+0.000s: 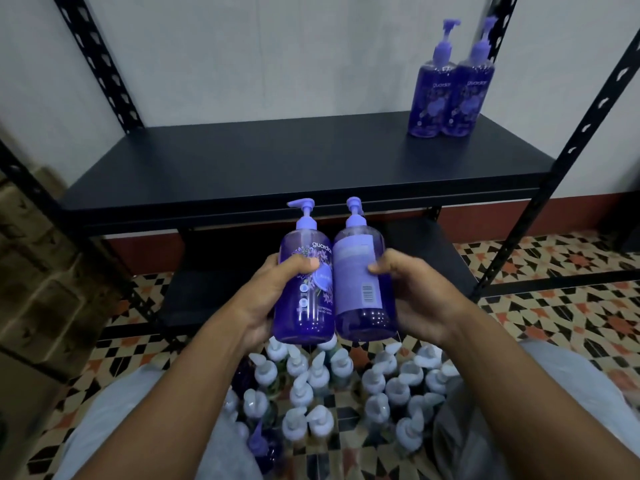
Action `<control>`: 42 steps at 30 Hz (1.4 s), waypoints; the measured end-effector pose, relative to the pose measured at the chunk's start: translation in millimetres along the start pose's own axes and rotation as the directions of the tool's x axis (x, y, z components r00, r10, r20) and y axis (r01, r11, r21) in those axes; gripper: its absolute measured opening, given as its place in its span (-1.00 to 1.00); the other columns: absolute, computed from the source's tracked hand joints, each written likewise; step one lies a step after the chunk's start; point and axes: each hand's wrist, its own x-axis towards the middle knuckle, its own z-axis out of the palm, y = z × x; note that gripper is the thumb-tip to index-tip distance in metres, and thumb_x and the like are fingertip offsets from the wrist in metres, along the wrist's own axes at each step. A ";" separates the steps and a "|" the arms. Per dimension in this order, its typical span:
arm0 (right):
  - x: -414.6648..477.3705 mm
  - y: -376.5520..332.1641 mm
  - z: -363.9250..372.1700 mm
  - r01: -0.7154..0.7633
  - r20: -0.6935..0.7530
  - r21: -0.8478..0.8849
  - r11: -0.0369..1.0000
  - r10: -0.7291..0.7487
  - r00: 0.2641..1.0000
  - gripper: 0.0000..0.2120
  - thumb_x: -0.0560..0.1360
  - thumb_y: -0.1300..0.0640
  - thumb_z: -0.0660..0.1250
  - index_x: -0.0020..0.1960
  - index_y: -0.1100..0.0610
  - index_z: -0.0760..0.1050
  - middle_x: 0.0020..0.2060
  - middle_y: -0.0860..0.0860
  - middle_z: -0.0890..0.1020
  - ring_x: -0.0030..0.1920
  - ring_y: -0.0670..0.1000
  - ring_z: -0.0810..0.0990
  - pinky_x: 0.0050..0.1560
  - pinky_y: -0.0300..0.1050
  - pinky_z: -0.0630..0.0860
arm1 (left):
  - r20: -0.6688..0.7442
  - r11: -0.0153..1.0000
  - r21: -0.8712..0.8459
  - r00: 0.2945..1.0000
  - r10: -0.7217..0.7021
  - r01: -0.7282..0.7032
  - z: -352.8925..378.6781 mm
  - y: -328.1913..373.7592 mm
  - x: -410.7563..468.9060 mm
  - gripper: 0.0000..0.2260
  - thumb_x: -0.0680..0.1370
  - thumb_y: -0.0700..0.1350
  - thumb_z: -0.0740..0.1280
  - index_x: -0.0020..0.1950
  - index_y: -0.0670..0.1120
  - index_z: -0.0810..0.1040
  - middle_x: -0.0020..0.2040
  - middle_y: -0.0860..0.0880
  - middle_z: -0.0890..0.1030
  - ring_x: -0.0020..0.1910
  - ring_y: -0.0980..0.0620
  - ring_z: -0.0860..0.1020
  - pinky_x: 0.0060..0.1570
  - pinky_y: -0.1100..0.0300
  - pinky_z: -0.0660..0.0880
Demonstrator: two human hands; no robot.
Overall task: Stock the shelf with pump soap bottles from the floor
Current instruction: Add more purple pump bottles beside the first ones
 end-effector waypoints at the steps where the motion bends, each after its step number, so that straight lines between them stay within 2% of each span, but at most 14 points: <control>1: -0.6 -0.4 -1.2 0.016 -0.004 -0.048 0.999 -0.017 1.000 -0.52 0.40 0.22 0.40 0.31 0.24 0.53 0.12 0.23 0.67 0.06 0.21 0.69 0.10 0.18 0.64 | 0.004 1.000 -0.020 1.000 0.010 -0.010 -1.8 0.0 -0.4 -0.33 0.29 -0.05 0.56 0.37 -0.14 0.51 0.12 -0.23 0.68 -0.04 -0.17 0.69 -0.03 -0.14 0.65; 3: 0.5 2.0 0.7 0.064 -0.047 -0.137 0.989 -0.071 0.996 -0.48 0.37 0.15 0.54 0.30 0.24 0.56 0.15 0.23 0.68 0.09 0.21 0.70 0.07 0.16 0.64 | 0.021 0.997 -0.072 1.000 0.012 -0.010 -2.2 1.4 -1.3 -0.32 0.32 -0.02 0.57 0.40 -0.18 0.51 0.24 -0.29 0.63 0.09 -0.23 0.65 0.13 -0.22 0.60; 5: 2.2 5.5 4.1 0.084 -0.105 -0.145 0.986 -0.099 0.990 -0.46 0.32 0.10 0.59 0.24 0.26 0.59 0.07 0.23 0.71 0.01 0.18 0.72 -0.02 0.10 0.65 | 0.010 0.994 -0.107 1.000 0.012 -0.011 0.3 2.6 -3.0 -0.44 0.41 0.02 0.50 0.35 -0.19 0.56 0.19 -0.27 0.66 0.08 -0.21 0.65 0.13 -0.18 0.60; 7: 1.6 8.3 7.4 0.103 -0.134 -0.125 0.987 -0.120 0.984 -0.49 0.32 0.09 0.53 0.23 0.23 0.57 -0.02 0.20 0.73 -0.07 0.17 0.73 -0.09 0.08 0.66 | 0.004 0.992 -0.123 1.000 -0.002 0.002 1.0 0.4 -3.3 -0.48 0.48 0.08 0.39 0.33 -0.20 0.57 0.10 -0.23 0.67 0.04 -0.20 0.64 0.11 -0.13 0.58; 10: 1.3 12.8 10.6 0.126 -0.128 -0.059 0.990 -0.132 0.983 -0.49 0.37 0.14 0.50 0.30 0.15 0.49 0.07 0.26 0.70 0.05 0.31 0.71 0.07 0.31 0.63 | 0.030 0.986 -0.161 0.999 -0.028 0.032 1.8 -5.4 -1.6 -0.47 0.54 0.11 0.29 0.36 -0.23 0.55 0.12 -0.25 0.64 0.14 -0.28 0.59 0.19 -0.16 0.52; 12: 1.5 14.2 13.0 0.130 -0.141 -0.067 0.989 -0.138 0.980 -0.53 0.40 0.14 0.50 0.27 0.14 0.49 0.07 0.25 0.71 0.07 0.32 0.70 0.12 0.37 0.60 | 0.047 0.986 -0.163 0.999 -0.025 0.032 2.2 -6.0 -2.4 -0.49 0.53 0.11 0.31 0.33 -0.22 0.57 0.12 -0.25 0.65 0.09 -0.24 0.61 0.11 -0.10 0.56; 14: 2.9 14.4 12.1 0.132 -0.170 -0.113 0.985 -0.150 0.974 -0.63 0.45 0.17 0.50 0.22 0.14 0.50 0.00 0.19 0.73 0.00 0.23 0.73 0.07 0.29 0.64 | 0.080 0.991 -0.132 0.996 -0.024 0.034 3.1 -6.1 -3.8 -0.48 0.45 0.08 0.43 0.31 -0.19 0.57 0.10 -0.23 0.66 0.01 -0.18 0.66 0.01 -0.06 0.61; 18: 7.2 13.8 5.2 0.098 -0.217 -0.148 0.984 -0.129 0.968 -0.43 0.36 0.23 0.52 0.33 0.16 0.44 0.14 0.19 0.67 0.06 0.19 0.71 0.02 0.24 0.66 | 0.061 0.998 -0.053 0.998 0.023 -0.019 -0.5 -9.7 -1.2 -0.28 0.26 -0.01 0.58 0.39 -0.14 0.50 0.20 -0.27 0.66 0.03 -0.21 0.69 -0.07 -0.09 0.62; 21: 8.4 12.4 3.2 0.110 -0.233 -0.194 0.975 -0.154 0.960 -0.60 0.44 0.29 0.50 0.25 0.22 0.53 0.06 0.19 0.71 -0.02 0.16 0.73 -0.09 0.07 0.68 | 0.030 0.997 -0.035 0.997 0.065 -0.064 -1.0 -11.5 2.2 -0.36 0.31 -0.04 0.56 0.37 -0.16 0.53 0.23 -0.30 0.64 0.06 -0.23 0.67 -0.03 -0.11 0.61; 27: 8.9 13.5 1.4 0.163 -0.321 -0.287 0.944 -0.256 0.912 -0.50 0.38 0.17 0.59 0.26 0.09 0.49 0.09 0.10 0.69 0.03 0.15 0.73 -0.05 0.12 0.70 | 0.004 0.999 -0.051 1.000 0.015 -0.014 5.7 -11.5 1.5 -0.59 0.51 0.01 0.36 0.30 -0.16 0.57 0.08 -0.24 0.68 -0.01 -0.17 0.67 -0.12 -0.06 0.62; 32: 7.5 17.1 0.0 0.221 -0.281 -0.326 0.919 -0.318 0.905 -0.48 0.40 0.16 0.57 0.29 -0.03 0.47 0.13 0.04 0.68 0.03 0.06 0.73 0.00 0.09 0.69 | -0.003 0.987 0.019 0.987 0.160 -0.160 15.3 -15.1 3.0 -0.53 0.40 -0.11 0.56 0.27 -0.16 0.57 0.03 -0.22 0.70 -0.07 -0.15 0.71 -0.13 -0.05 0.64; 35: 2.4 16.2 -4.4 0.239 -0.291 -0.408 0.881 -0.374 0.881 -0.39 0.40 0.14 0.59 0.35 -0.06 0.41 0.15 0.00 0.66 0.05 0.01 0.72 0.03 0.08 0.69 | -0.025 0.971 0.065 0.973 0.230 -0.228 21.4 -17.0 4.7 -0.55 0.40 -0.16 0.56 0.26 -0.09 0.57 0.04 -0.16 0.72 -0.02 -0.16 0.71 -0.08 -0.07 0.64; 38: -3.9 8.4 -10.3 0.244 -0.320 -0.459 0.854 -0.415 0.852 -0.38 0.38 0.10 0.60 0.35 -0.05 0.39 0.15 -0.01 0.64 0.07 0.02 0.70 0.12 0.13 0.66 | -0.026 0.961 0.068 0.962 0.271 -0.268 31.3 -12.2 6.8 -0.67 0.49 -0.22 0.47 0.23 -0.06 0.57 0.01 -0.11 0.72 -0.06 -0.10 0.72 -0.13 -0.02 0.65; 42: -9.4 -18.0 -18.4 0.244 -0.347 -0.514 0.822 -0.459 0.818 -0.41 0.34 0.03 0.63 0.28 0.00 0.44 0.12 0.01 0.66 0.04 0.01 0.71 0.11 0.06 0.65 | -0.007 0.946 0.075 0.948 0.317 -0.316 51.4 1.1 20.1 -0.58 0.40 -0.14 0.55 0.23 -0.07 0.57 -0.01 -0.10 0.72 -0.08 -0.06 0.71 -0.07 -0.04 0.62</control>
